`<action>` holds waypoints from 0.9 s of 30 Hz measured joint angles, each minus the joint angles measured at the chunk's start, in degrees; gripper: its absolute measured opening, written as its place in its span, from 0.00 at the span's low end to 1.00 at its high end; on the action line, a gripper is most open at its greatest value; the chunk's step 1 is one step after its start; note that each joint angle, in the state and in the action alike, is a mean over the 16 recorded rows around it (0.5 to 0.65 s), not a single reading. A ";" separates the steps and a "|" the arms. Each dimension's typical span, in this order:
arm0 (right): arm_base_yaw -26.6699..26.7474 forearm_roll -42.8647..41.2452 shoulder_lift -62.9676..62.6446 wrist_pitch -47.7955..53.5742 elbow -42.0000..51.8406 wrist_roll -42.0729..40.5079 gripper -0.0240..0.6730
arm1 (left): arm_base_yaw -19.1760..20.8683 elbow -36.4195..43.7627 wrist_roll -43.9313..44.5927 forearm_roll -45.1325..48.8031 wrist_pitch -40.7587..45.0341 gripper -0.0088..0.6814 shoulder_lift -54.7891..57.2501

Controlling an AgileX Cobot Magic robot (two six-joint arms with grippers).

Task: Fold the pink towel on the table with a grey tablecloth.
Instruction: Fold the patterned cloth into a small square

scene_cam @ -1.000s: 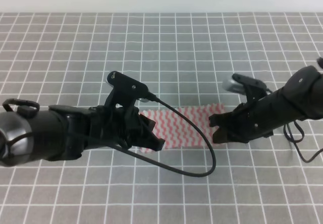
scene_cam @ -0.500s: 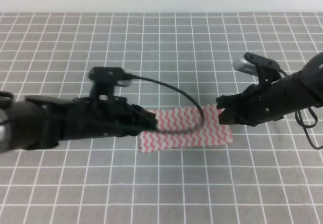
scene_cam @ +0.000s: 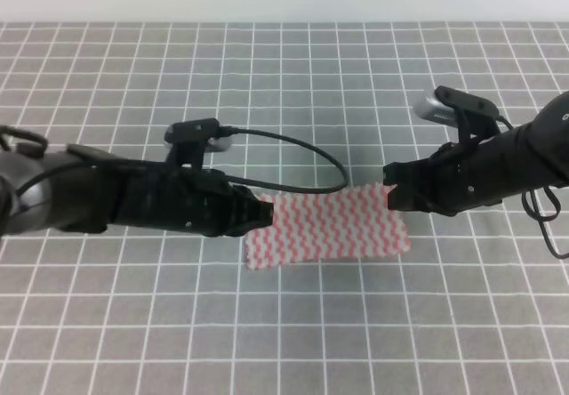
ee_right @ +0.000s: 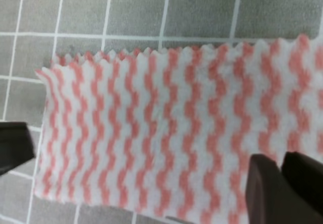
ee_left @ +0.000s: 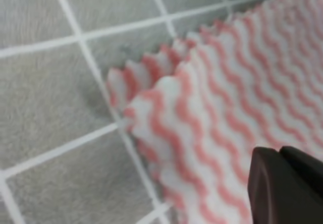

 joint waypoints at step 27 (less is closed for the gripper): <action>-0.01 0.10 -0.08 -1.40 0.04 -0.02 0.26 | 0.44 -11.01 -5.91 7.72 -3.70 0.01 8.51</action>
